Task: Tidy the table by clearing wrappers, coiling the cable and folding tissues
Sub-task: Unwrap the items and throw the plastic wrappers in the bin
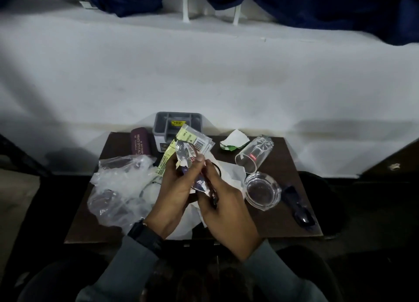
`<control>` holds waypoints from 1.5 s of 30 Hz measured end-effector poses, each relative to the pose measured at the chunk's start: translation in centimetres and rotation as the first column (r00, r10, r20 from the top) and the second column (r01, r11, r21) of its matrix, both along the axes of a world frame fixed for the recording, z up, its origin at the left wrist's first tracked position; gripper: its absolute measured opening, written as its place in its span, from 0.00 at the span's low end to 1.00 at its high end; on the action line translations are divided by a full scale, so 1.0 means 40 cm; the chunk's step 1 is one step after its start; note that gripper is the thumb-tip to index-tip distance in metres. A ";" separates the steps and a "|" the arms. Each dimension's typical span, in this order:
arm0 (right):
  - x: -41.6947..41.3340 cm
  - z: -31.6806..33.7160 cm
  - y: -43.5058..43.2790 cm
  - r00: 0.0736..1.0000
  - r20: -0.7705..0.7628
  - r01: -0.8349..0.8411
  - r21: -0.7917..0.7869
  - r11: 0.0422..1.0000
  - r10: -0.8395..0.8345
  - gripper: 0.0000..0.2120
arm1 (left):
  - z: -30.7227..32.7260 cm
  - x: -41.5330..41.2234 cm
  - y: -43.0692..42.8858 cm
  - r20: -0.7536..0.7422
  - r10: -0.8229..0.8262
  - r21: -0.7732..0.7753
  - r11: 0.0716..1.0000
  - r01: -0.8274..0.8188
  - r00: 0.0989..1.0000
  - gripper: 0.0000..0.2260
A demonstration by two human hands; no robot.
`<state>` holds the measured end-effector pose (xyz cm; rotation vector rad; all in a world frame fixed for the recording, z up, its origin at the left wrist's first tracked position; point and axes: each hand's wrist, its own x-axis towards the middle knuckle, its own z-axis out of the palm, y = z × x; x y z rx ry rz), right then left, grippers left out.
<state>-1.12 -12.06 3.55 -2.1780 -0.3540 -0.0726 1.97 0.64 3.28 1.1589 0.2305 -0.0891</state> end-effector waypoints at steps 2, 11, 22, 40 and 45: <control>-0.002 0.000 0.017 0.998 -0.061 -0.026 0.017 1.000 0.027 0.36 | -0.014 0.007 0.008 0.024 0.053 0.056 0.997 -0.054 0.998 0.17; 0.201 -0.023 -0.014 0.934 -0.273 0.286 0.190 0.939 -0.229 0.29 | -0.052 0.023 0.072 0.157 0.195 0.532 0.809 -0.249 0.968 0.24; 0.365 -0.078 0.013 0.840 -0.453 0.426 0.215 0.879 -0.297 0.07 | -0.043 0.031 0.100 0.238 0.220 0.637 0.700 -0.323 0.946 0.22; 0.220 0.037 0.001 0.988 -0.077 0.147 0.191 0.970 -0.134 0.19 | 0.001 0.020 0.042 -0.012 0.064 0.063 0.996 -0.063 0.998 0.21; 0.229 -0.005 0.030 0.983 -0.005 0.182 0.192 0.964 -0.184 0.19 | -0.014 0.025 0.047 0.055 0.088 0.390 0.915 -0.102 0.995 0.33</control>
